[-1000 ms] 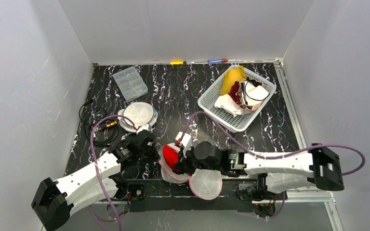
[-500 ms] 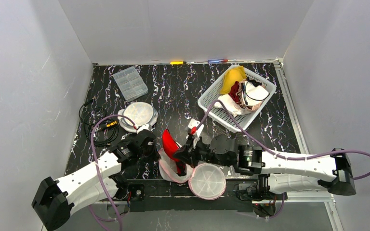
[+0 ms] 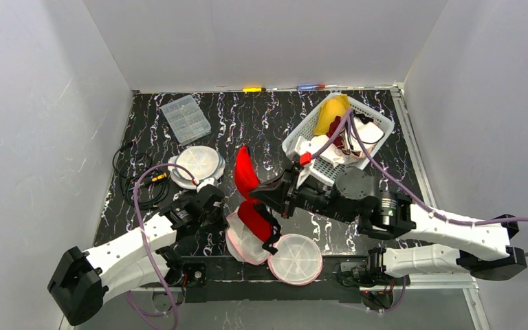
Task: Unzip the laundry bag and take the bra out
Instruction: Pick up the bra from the laundry bag, then place the bra in the bin.
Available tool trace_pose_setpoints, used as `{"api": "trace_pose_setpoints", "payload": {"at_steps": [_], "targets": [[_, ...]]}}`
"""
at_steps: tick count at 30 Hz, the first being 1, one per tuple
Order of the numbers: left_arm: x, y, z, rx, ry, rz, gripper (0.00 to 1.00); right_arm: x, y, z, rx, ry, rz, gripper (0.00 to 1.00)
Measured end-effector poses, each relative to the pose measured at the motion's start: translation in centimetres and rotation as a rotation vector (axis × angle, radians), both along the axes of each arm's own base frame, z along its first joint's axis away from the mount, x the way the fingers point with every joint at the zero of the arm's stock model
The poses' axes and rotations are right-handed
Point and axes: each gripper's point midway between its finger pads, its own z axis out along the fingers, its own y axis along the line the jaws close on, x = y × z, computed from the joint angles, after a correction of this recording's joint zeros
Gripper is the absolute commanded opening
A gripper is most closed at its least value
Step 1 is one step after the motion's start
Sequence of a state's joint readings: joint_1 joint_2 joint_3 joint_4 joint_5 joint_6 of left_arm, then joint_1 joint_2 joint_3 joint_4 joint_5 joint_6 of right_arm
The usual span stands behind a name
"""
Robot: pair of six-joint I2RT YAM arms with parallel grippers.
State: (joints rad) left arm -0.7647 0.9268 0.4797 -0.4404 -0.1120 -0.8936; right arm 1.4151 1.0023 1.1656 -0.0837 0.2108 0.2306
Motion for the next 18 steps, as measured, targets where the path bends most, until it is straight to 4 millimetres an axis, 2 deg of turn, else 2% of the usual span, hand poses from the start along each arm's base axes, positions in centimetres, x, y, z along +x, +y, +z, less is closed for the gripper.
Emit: {"api": "trace_pose_setpoints", "payload": {"at_steps": [4,11,14,18], "targets": [[0.0,0.0,-0.2,0.003,0.004,0.0,0.0,1.2,-1.3,1.9,-0.02,-0.046,-0.071,0.01],[0.1,-0.3,-0.1,-0.006,0.004,-0.004,0.0,6.3,-4.2,4.7,-0.093,-0.157,-0.374,0.01],[0.1,-0.4,-0.1,-0.01,0.004,-0.006,0.0,8.7,-5.3,4.8,-0.151,-0.216,-0.512,0.01],[0.1,-0.7,0.1,-0.018,0.007,-0.011,0.0,12.9,-6.2,3.8,-0.248,-0.263,-0.664,0.01]]}}
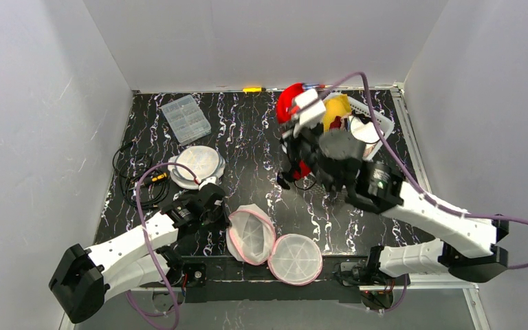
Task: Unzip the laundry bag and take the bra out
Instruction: Place the bra in the bin.
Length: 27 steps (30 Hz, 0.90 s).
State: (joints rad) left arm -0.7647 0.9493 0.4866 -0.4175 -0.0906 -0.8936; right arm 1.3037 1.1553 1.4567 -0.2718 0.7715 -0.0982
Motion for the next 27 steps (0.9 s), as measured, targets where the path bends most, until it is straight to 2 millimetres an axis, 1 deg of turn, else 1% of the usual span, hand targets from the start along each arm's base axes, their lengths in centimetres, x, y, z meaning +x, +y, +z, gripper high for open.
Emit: {"api": "trace_pose_setpoints", "payload": {"at_steps": [1,2,5,6,8,11,16,20,23,27], "targets": [[0.0,-0.1,0.1,-0.003,0.0,-0.001,0.0,1.6,-0.4,-0.3,-0.013,0.003,-0.039,0.01],[0.1,-0.2,0.1,-0.005,0.0,-0.002,0.0,3.6,-1.0,-0.8,-0.026,0.011,-0.091,0.01],[0.1,-0.3,0.1,-0.01,0.0,-0.005,0.0,9.3,-3.8,-2.9,-0.071,0.043,-0.263,0.01],[0.1,-0.3,0.2,-0.012,0.0,-0.005,0.0,10.4,-4.4,-3.5,-0.085,0.053,-0.296,0.01],[0.1,-0.4,0.2,-0.014,0.001,-0.007,0.0,12.1,-5.0,-4.5,-0.102,0.068,-0.333,0.01],[0.1,-0.5,0.2,-0.016,0.0,-0.009,0.0,13.9,-5.3,-5.2,-0.099,0.079,-0.35,0.01],[0.4,-0.9,0.7,-0.027,-0.004,-0.018,0.0,16.5,-5.5,-5.4,-0.081,0.075,-0.384,0.01],[0.5,-1.1,0.7,-0.03,-0.007,-0.021,0.0,18.3,-6.5,-6.6,-0.087,0.082,-0.418,0.01],[0.6,-1.3,0.4,-0.03,0.0,-0.025,0.0,19.4,-7.9,-8.6,-0.1,0.098,-0.456,0.01],[0.6,-1.6,0.0,-0.028,0.017,-0.031,0.0,19.8,-9.9,-13.5,-0.167,0.164,-0.516,0.01]]}}
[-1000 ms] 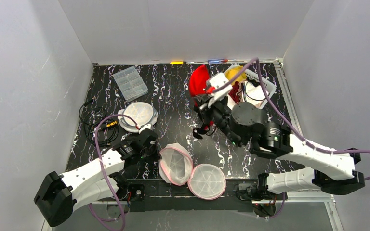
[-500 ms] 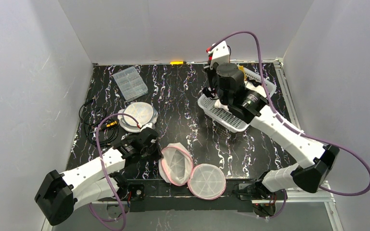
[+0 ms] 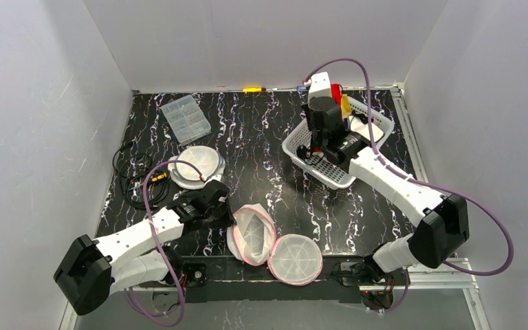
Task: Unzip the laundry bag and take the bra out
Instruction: Place the bra in the bin.
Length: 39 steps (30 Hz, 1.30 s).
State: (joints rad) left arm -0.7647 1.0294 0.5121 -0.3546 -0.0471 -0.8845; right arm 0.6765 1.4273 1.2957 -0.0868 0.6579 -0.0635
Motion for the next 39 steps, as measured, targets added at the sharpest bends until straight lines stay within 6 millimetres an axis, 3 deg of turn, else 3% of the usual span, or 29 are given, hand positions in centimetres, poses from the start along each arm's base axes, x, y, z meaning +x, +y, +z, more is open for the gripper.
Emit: {"api": "trace_pose_setpoints", "payload": {"at_steps": [7,17,18,23,26,29,33,37,39], "targets": [[0.1,-0.4,0.1,-0.016,-0.003,-0.007,0.0,-1.4,-2.1,-7.1,-0.059,0.129,-0.066,0.01],[-0.3,-0.3,-0.1,-0.021,0.007,-0.01,0.0,-3.8,-4.3,-11.4,-0.078,0.258,-0.156,0.01],[-0.3,-0.3,-0.2,-0.021,0.009,-0.009,0.0,-3.9,-4.3,-11.7,-0.079,0.269,-0.16,0.05],[-0.4,-0.4,-0.1,-0.027,0.013,-0.01,0.0,-4.4,-4.1,-15.0,-0.101,0.372,-0.164,0.53],[-0.3,-0.4,0.0,-0.032,0.008,-0.01,0.0,-5.2,-4.1,-16.1,-0.109,0.427,-0.153,0.71],[-0.3,-0.5,0.3,-0.039,0.001,-0.011,0.0,-5.5,-3.7,-14.8,-0.072,0.427,-0.136,0.79],[-0.3,-0.5,0.5,-0.039,0.001,-0.012,0.0,-6.6,-2.9,-10.8,0.035,0.374,-0.092,0.84],[0.0,-0.6,1.2,-0.04,-0.005,-0.011,0.0,-9.4,-2.2,-6.0,0.184,0.305,0.003,0.8],[0.2,-0.6,1.7,-0.039,-0.016,-0.008,0.0,-11.1,-1.8,-4.7,0.257,0.29,0.058,0.77]]}}
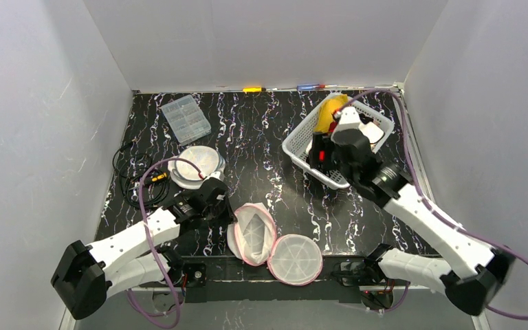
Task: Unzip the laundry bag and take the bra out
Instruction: Place the bra in the bin.
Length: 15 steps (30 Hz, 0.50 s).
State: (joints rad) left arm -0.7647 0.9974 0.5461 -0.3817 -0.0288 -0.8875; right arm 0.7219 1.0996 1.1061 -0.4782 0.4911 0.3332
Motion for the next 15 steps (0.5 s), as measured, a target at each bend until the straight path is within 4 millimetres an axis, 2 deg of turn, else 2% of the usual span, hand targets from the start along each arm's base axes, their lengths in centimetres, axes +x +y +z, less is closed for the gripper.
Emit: {"api": "trace_pose_setpoints", "payload": {"at_steps": [2,3,6,7,10,15], "targets": [[0.2,0.2,0.4,0.005,-0.016,0.011,0.0,-2.2,0.6,-0.5,0.068,0.017,0.055,0.76],[0.3,0.4,0.6,0.007,-0.025,0.02,0.0,-3.3,0.8,-1.6,0.087,0.046,0.08,0.75],[0.4,1.2,1.0,0.022,-0.047,0.049,0.0,-7.1,1.8,-6.5,0.09,0.18,0.149,0.75],[0.4,1.5,1.1,0.027,-0.052,0.062,0.0,-8.7,2.2,-8.8,0.073,0.242,0.172,0.75],[0.5,2.4,1.3,0.038,-0.064,0.107,0.0,-12.4,1.9,-14.5,0.005,0.404,0.188,0.74],[0.1,3.7,0.6,0.048,-0.063,0.181,0.0,-15.7,1.5,-18.5,-0.008,0.526,0.142,0.77]]}}
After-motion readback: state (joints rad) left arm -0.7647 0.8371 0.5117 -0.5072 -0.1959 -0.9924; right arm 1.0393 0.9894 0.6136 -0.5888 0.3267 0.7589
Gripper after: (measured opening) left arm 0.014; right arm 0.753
